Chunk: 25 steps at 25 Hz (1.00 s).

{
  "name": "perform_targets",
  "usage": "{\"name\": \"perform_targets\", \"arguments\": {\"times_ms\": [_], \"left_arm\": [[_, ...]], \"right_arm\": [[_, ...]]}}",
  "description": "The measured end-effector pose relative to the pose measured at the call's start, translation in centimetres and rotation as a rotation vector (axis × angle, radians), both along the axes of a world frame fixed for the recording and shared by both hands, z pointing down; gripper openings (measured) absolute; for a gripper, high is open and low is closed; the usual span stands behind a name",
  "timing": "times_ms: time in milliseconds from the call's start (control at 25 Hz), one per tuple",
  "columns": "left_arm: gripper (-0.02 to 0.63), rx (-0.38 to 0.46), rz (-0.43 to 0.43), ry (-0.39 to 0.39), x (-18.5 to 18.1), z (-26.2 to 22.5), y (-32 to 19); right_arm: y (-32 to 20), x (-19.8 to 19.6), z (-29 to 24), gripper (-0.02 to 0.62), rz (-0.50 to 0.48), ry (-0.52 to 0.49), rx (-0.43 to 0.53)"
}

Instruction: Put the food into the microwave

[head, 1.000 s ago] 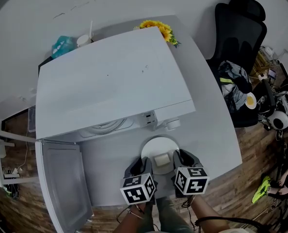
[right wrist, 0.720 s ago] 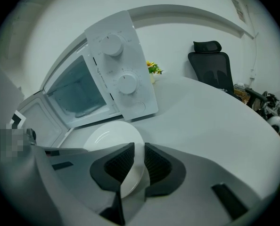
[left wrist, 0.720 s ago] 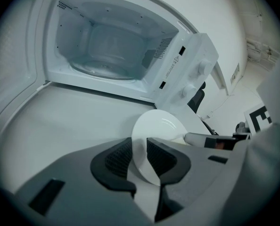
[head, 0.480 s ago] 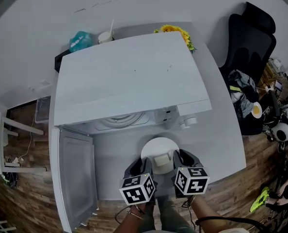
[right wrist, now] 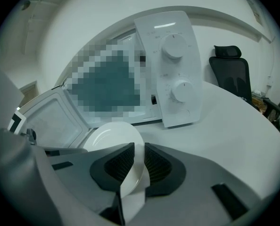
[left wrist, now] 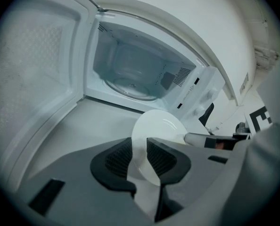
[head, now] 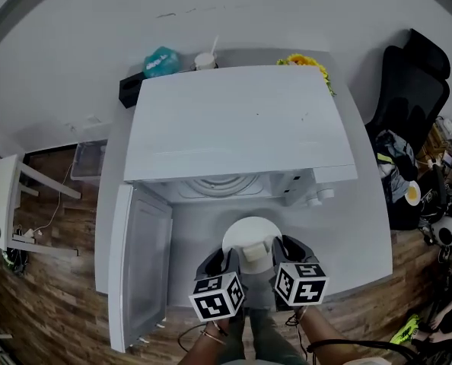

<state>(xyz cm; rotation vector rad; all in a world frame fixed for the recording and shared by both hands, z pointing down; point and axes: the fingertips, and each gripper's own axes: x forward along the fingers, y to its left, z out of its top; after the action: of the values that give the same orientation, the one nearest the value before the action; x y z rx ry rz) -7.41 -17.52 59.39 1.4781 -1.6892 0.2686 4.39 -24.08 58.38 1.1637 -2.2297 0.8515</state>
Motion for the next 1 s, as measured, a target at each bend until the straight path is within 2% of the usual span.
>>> {"name": "perform_targets", "arguments": {"times_ms": [560, 1000], "left_arm": [[0.1, 0.03, -0.061, -0.02, -3.7, -2.4, 0.9], [0.1, 0.061, -0.09, -0.035, -5.4, -3.9, -0.4]], "right_arm": [[0.4, -4.0, -2.6, 0.078, -0.065, -0.022, 0.029], [-0.8, -5.6, -4.2, 0.077, -0.053, -0.052, 0.053]]}}
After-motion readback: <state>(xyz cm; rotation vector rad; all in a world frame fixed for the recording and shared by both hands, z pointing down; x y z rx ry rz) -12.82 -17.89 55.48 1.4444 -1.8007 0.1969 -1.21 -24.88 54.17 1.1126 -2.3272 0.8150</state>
